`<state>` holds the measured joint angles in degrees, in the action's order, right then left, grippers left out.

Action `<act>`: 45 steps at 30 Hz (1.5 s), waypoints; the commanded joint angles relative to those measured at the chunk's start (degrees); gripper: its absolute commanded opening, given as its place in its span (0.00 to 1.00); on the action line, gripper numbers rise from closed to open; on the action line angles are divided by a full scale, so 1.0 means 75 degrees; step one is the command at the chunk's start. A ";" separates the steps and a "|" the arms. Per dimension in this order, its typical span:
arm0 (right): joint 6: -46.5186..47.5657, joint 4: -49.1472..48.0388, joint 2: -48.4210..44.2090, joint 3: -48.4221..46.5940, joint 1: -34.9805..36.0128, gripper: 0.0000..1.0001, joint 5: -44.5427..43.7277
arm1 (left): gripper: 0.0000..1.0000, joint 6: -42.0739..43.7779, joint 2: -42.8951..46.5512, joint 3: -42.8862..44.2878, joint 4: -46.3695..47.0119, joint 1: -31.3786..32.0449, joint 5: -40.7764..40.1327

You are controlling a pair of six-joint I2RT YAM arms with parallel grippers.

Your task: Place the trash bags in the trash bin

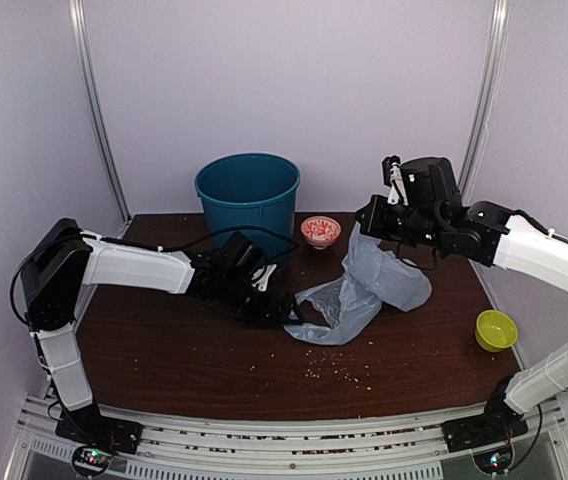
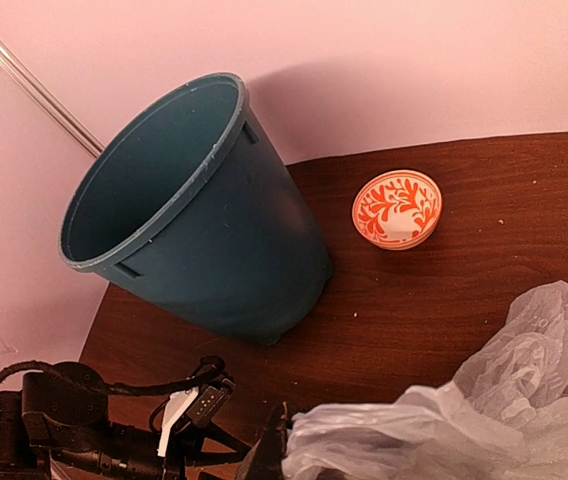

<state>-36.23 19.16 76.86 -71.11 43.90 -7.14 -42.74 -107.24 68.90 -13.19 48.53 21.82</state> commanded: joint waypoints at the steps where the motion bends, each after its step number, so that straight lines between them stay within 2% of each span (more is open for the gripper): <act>1: 0.0025 0.0264 -0.0193 -0.0151 0.0013 0.00 -0.0252 | 0.92 -0.0038 0.0031 -0.0213 0.0705 0.0010 0.0127; 5: -0.0005 0.0312 -0.0255 -0.0004 0.0006 0.00 -0.0261 | 0.81 0.0041 0.0049 -0.0259 0.1239 0.0012 0.0726; 6: -0.0073 0.0451 -0.0302 0.0103 0.0015 0.00 -0.0303 | 0.76 0.0055 0.0049 -0.0256 0.1386 0.0011 0.0876; 9: -0.0473 0.0458 -0.0704 0.0837 0.0006 0.00 -0.0201 | 0.53 0.0164 0.0083 -0.0252 0.1800 0.0010 0.1207; 12: -0.0717 0.0302 -0.1374 0.1694 0.0009 0.00 0.0004 | 0.37 0.0157 0.0042 -0.0153 0.1920 0.0010 0.1322; 15: -0.0752 0.0949 -0.1998 0.2106 0.0009 0.00 0.0112 | 0.12 0.0263 0.0070 0.0089 0.1700 0.0014 0.1253; 17: -0.0772 0.1324 -0.2461 0.2427 0.0007 0.00 0.0214 | 0.00 0.0293 0.0202 0.0169 0.1663 0.0009 0.1151; 20: -0.1222 0.2187 -0.3049 0.2662 -0.0001 0.00 -0.0390 | 0.00 0.0635 0.0361 0.0544 0.1360 0.0127 0.0856; 22: -0.1594 0.2441 -0.3379 0.2661 -0.0008 0.00 -0.0899 | 0.00 0.1375 0.0331 0.1408 0.0674 0.0357 0.0309; 25: -0.1980 0.3152 -0.3365 0.1940 -0.0068 0.00 -0.1742 | 0.00 0.2205 0.0371 0.2467 0.0182 0.0668 -0.0335; 30: -0.0037 0.3343 -0.2509 -0.1476 -0.0059 0.00 -0.2999 | 0.00 0.2550 0.0636 0.4654 -0.0338 0.0713 -0.1555; 33: 0.1476 0.3151 -0.1955 -0.3166 -0.0064 0.03 -0.2709 | 0.00 0.2700 0.0804 0.5636 -0.0150 0.0723 -0.2405; 35: 0.1975 0.2992 -0.1945 -0.3471 -0.0063 0.04 -0.2027 | 0.04 0.2839 0.0983 0.5686 0.0423 0.0713 -0.2837; 38: 0.1799 0.2926 -0.2419 -0.2135 -0.0060 0.00 -0.1573 | 0.04 0.2962 0.0945 0.5235 0.0381 0.0716 -0.2885; 41: 0.0597 0.3808 -0.2762 0.0302 -0.0062 0.00 -0.1423 | 0.00 0.2962 0.0437 0.4198 -0.0697 0.0713 -0.2063; 43: -0.0106 0.3998 -0.2901 0.1695 -0.0063 0.00 -0.0508 | 0.00 0.2787 0.0200 0.3397 -0.1367 0.0724 -0.1416; 45: -0.0746 0.4097 -0.3083 0.2522 -0.0058 0.00 0.0310 | 0.00 0.2560 0.0502 0.2526 -0.1472 0.0821 -0.1260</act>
<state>-31.92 40.73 53.01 -64.16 43.44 -16.53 -22.22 -98.80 100.01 -11.92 53.84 6.79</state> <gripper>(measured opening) 0.010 0.003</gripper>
